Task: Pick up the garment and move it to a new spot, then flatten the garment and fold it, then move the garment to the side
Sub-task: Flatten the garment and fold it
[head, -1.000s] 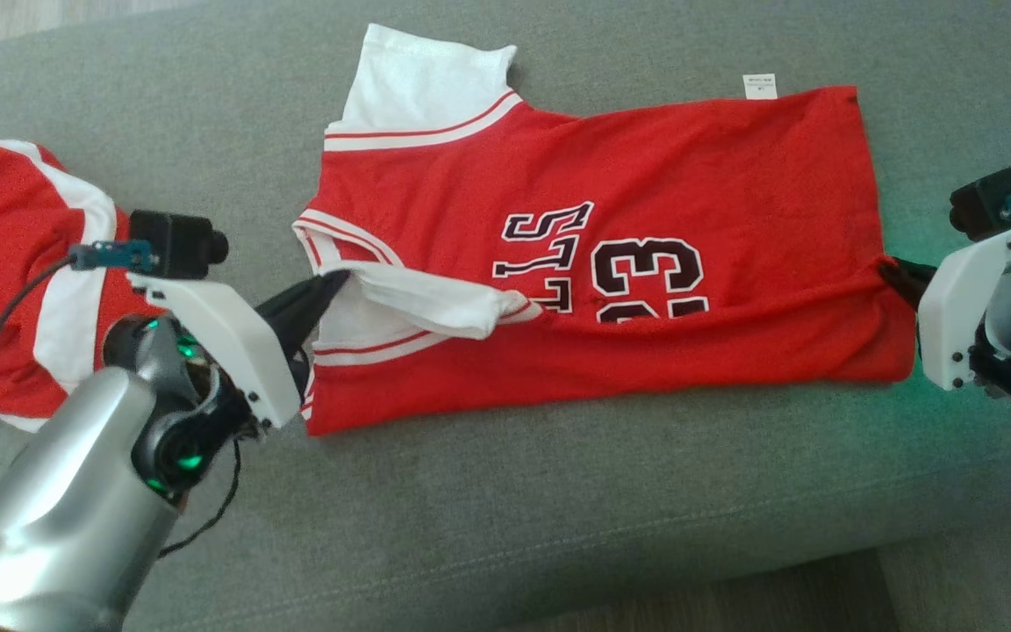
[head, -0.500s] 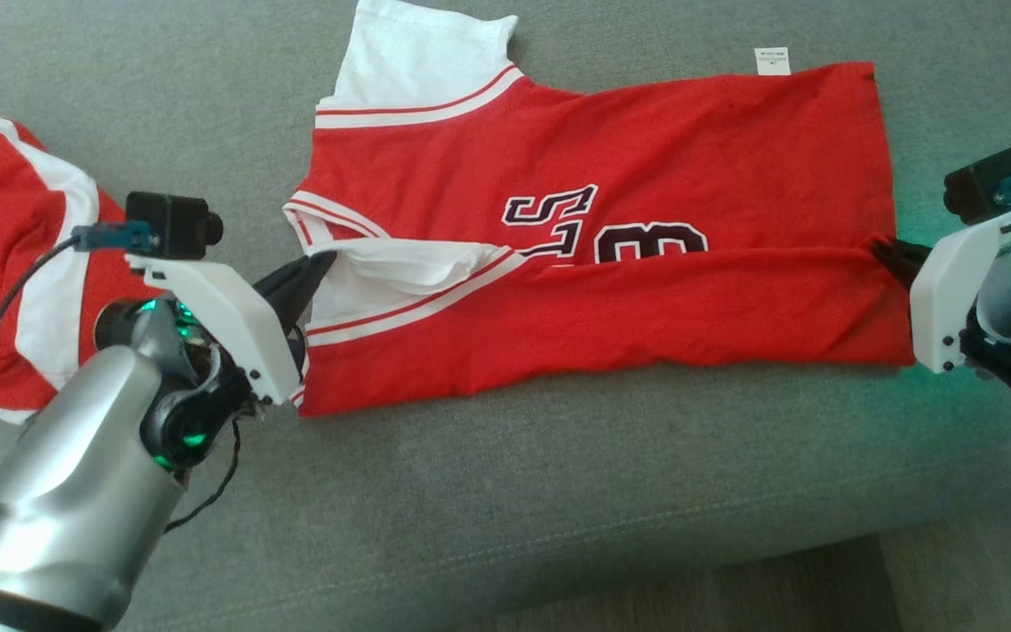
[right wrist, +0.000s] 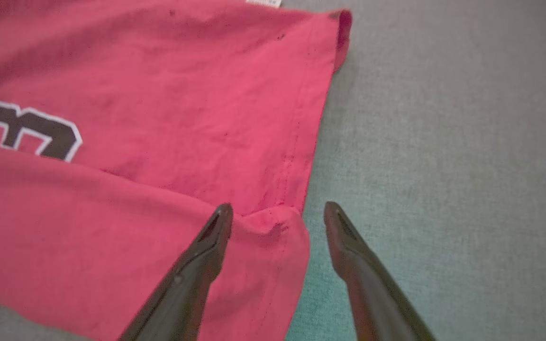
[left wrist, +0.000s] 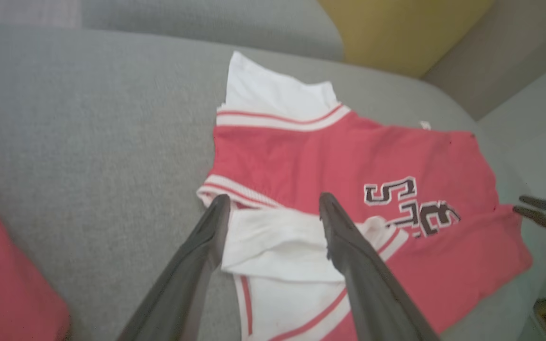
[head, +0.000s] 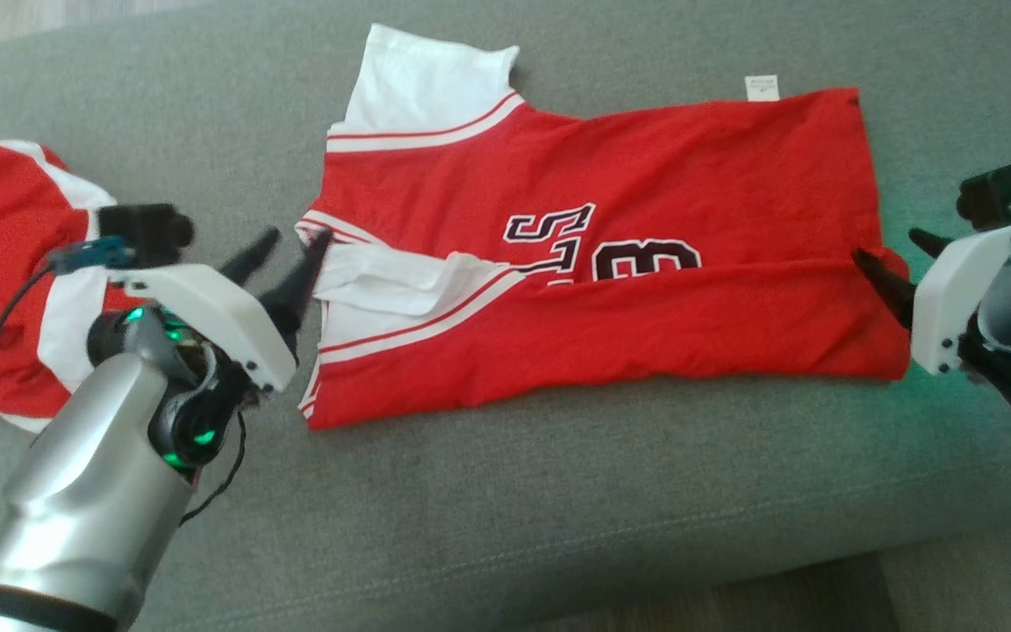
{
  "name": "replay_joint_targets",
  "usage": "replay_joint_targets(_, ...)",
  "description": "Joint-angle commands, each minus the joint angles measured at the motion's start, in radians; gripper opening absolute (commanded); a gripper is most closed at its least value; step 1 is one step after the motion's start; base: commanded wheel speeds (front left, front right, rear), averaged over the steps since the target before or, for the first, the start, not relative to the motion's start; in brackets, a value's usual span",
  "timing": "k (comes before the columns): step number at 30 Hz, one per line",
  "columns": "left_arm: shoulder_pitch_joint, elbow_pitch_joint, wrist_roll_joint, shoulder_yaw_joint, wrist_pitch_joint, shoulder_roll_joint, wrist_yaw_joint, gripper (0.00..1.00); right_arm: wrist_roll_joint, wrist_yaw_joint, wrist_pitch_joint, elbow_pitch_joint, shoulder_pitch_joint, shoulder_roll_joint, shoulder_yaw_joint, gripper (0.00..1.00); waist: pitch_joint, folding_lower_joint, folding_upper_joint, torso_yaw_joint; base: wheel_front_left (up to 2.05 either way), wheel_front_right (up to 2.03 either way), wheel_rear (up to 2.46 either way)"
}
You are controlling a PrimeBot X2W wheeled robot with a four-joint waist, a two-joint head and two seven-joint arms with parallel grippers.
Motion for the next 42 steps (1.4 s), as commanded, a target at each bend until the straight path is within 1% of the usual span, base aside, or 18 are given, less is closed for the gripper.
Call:
replay_joint_targets(1,-0.032,-0.021,-0.01,0.069,-0.052,0.019,0.019,1.0,0.013,0.0,-0.044,0.002,-0.015,0.001,-0.021,1.0,-0.017,0.0,0.0,-0.004,0.0,0.0,0.0)
replay_joint_targets(4,-0.004,-0.024,-0.006,0.117,-0.175,0.01,0.049,1.0,0.032,0.0,-0.125,0.027,-0.005,0.022,-0.058,1.0,-0.036,0.0,0.0,-0.006,0.0,0.0,0.0)
replay_joint_targets(6,0.022,-0.027,0.013,0.141,-0.261,0.009,0.079,1.0,0.021,0.0,-0.191,0.044,0.004,0.027,-0.069,1.0,-0.052,0.0,0.0,-0.007,0.0,0.0,0.0)
replay_joint_targets(8,0.058,-0.04,0.019,0.174,-0.315,-0.004,0.113,1.0,0.024,0.0,-0.272,0.059,0.016,0.04,-0.1,1.0,-0.072,0.0,0.0,-0.007,0.0,0.0,0.0)
replay_joint_targets(10,0.1,-0.07,0.037,0.209,-0.339,-0.018,0.145,1.0,0.024,0.0,-0.325,0.062,0.029,0.058,-0.135,1.0,-0.092,0.0,0.0,-0.007,0.0,0.0,0.0)
replay_joint_targets(12,0.152,-0.114,0.062,0.254,-0.346,-0.038,0.174,1.0,0.006,0.0,-0.35,0.054,0.044,0.074,-0.179,1.0,-0.113,0.0,0.0,-0.008,0.0,0.0,0.0)
replay_joint_targets(13,0.178,-0.15,0.09,0.289,-0.347,-0.049,0.188,1.0,-0.005,0.0,-0.353,0.041,0.052,0.083,-0.216,1.0,-0.122,0.0,0.0,-0.009,0.0,0.0,0.0)
replay_joint_targets(15,0.244,-0.235,0.166,0.362,-0.347,-0.086,0.207,1.0,-0.056,0.0,-0.355,-0.034,0.077,0.1,-0.344,1.0,-0.137,0.0,0.0,-0.015,0.0,0.0,0.0)
replay_joint_targets(18,0.359,-0.342,0.265,0.463,-0.347,-0.181,0.179,1.0,-0.218,0.0,-0.355,-0.182,0.193,0.155,-0.541,1.0,-0.152,0.0,0.0,-0.024,0.0,0.0,0.0)
replay_joint_targets(21,0.45,-0.37,0.362,0.528,-0.348,-0.262,0.147,1.0,-0.403,0.0,-0.355,-0.343,0.342,0.249,-0.695,1.0,-0.161,0.0,0.0,-0.027,0.0,0.0,0.0)
replay_joint_targets(23,0.488,-0.368,0.41,0.561,-0.348,-0.293,0.128,1.0,-0.496,0.0,-0.355,-0.444,0.434,0.326,-0.78,1.0,-0.166,0.0,0.0,-0.028,0.0,0.0,0.0)
replay_joint_targets(25,0.512,-0.357,0.434,0.588,-0.348,-0.311,0.105,1.0,-0.582,0.0,-0.355,-0.527,0.518,0.388,-0.824,1.0,-0.171,0.0,0.0,-0.028,0.0,0.0,0.0)
replay_joint_targets(26,0.525,-0.336,0.469,0.601,-0.348,-0.319,0.085,1.0,-0.652,0.0,-0.355,-0.593,0.586,0.439,-0.859,1.0,-0.176,0.0,0.0,-0.029,0.0,0.0,0.0)
replay_joint_targets(27,0.525,-0.336,0.469,0.601,-0.348,-0.319,0.085,1.0,-0.652,0.0,-0.355,-0.593,0.586,0.439,-0.859,1.0,-0.176,0.0,0.0,-0.029,0.0,0.0,0.0)
replay_joint_targets(29,0.537,-0.298,0.501,0.602,-0.348,-0.322,0.072,1.0,-0.681,0.0,-0.355,-0.634,0.64,0.481,-0.892,1.0,-0.18,0.0,0.0,-0.032,0.0,0.0,0.0)
replay_joint_targets(32,0.545,-0.238,0.506,0.588,-0.348,-0.323,0.071,1.0,-0.703,0.0,-0.356,-0.665,0.69,0.509,-0.916,1.0,-0.183,0.0,0.0,-0.042,0.0,0.0,0.0)
replay_joint_targets(36,0.53,-0.163,0.516,0.553,-0.348,-0.324,0.085,1.0,-0.71,0.0,-0.356,-0.681,0.71,0.521,-0.91,1.0,-0.177,0.0,0.0,-0.06,0.0,0.0,0.0)
replay_joint_targets(42,0.464,-0.024,0.508,0.508,-0.348,-0.324,0.1,1.0,-0.716,0.0,-0.356,-0.691,0.695,0.524,-0.889,1.0,-0.145,0.0,0.0,-0.092,0.0,0.0,0.0)
